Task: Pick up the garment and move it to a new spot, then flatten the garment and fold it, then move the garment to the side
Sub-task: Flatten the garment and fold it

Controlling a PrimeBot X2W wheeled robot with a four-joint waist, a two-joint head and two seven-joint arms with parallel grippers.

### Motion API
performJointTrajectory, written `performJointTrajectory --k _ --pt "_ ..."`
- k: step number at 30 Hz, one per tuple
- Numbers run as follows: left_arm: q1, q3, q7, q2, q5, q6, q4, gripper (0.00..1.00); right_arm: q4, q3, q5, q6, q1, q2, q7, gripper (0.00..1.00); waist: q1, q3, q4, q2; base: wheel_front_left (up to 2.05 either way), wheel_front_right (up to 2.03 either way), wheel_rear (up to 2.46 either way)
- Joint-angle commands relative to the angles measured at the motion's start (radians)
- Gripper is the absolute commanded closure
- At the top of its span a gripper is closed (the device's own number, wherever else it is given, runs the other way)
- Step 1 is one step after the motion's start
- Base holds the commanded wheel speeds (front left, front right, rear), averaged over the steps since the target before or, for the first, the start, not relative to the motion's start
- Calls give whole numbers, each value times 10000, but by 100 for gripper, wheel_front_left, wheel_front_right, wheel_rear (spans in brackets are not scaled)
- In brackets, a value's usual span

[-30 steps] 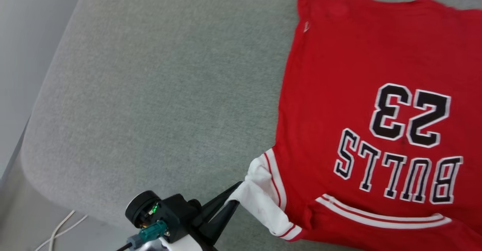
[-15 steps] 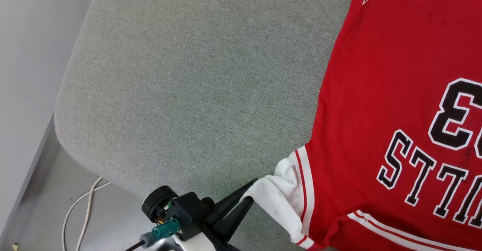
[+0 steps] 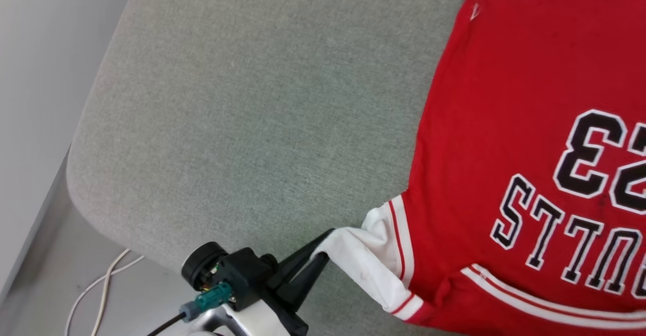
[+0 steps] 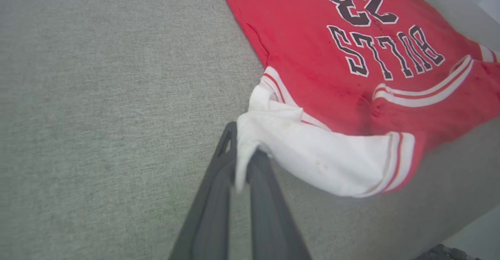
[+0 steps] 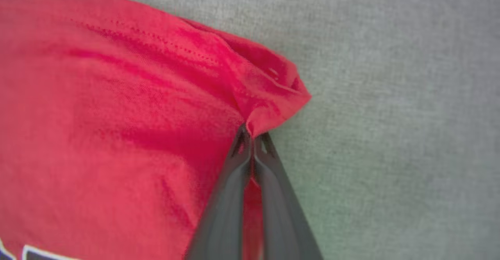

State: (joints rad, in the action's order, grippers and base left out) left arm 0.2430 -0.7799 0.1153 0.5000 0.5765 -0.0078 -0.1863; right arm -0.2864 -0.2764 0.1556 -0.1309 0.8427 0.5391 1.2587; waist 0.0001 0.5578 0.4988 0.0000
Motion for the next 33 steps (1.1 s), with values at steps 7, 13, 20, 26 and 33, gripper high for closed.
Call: performJointTrajectory --k 7,13,20,26,33 --pt "-421 342 119 246 407 296 235 100 -176 160 1027 3 -1991 -447 -434 100 -1 -1635 -1269 0 0 0 0" --pt "-824 579 79 631 566 619 347 100 412 481 1847 3 -3584 -838 -915 100 -1 -2715 -2210 0 0 0 0" --pt "-1370 832 134 1020 594 1101 463 100 969 775 2687 3 -5656 -1212 -1818 100 -1 -3898 -3184 0 0 0 0" --pt "-1613 946 131 1072 688 1420 487 100 1700 1143 3035 5 -7110 -1057 -2427 100 -1 -4341 -3632 0 0 0 0" --pt "-1913 1404 438 789 1058 2033 568 100 2336 1237 3221 5 -8599 -1236 -3113 100 -1 -4640 -4058 0 0 0 0"
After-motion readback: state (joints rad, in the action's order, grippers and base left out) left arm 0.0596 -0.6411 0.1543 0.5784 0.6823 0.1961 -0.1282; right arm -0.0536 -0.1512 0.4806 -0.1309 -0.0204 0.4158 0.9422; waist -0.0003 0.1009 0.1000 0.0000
